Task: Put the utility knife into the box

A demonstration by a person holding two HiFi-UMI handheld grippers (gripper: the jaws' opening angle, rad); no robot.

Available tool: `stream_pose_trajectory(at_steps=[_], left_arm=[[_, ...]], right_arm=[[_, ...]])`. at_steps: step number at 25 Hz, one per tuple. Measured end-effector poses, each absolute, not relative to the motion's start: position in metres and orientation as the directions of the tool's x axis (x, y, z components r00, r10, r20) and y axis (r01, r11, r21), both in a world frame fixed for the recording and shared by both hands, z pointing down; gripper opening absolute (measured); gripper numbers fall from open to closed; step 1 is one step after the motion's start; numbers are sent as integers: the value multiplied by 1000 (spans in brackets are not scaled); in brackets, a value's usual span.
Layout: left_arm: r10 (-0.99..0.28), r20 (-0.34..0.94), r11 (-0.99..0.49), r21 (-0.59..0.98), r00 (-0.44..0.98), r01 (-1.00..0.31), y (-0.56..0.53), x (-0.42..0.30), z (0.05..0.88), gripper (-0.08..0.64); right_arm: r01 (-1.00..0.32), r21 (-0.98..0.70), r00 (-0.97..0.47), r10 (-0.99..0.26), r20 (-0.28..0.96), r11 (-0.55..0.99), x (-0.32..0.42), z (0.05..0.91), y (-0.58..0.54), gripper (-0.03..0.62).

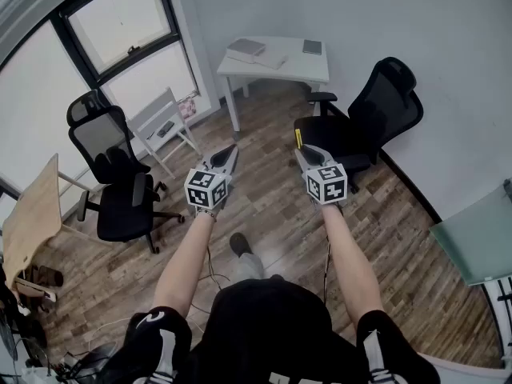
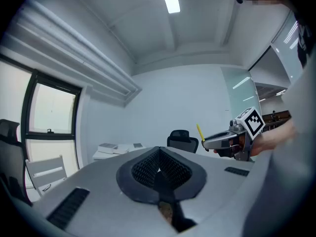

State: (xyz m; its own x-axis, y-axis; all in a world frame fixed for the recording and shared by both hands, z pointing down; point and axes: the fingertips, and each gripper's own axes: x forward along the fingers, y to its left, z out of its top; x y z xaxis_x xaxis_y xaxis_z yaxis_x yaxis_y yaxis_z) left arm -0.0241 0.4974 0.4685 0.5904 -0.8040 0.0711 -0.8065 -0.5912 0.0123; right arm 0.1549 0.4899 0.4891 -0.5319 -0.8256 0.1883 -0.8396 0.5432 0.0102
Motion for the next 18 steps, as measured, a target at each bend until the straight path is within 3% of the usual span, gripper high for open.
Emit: stream_pose_trajectory(at_steps=[18], left_arm=[[-785, 73, -613, 55, 615, -788, 458, -41, 481, 25]], right_arm=[[-845, 12, -519, -827, 217, 534, 126, 498, 454, 75]])
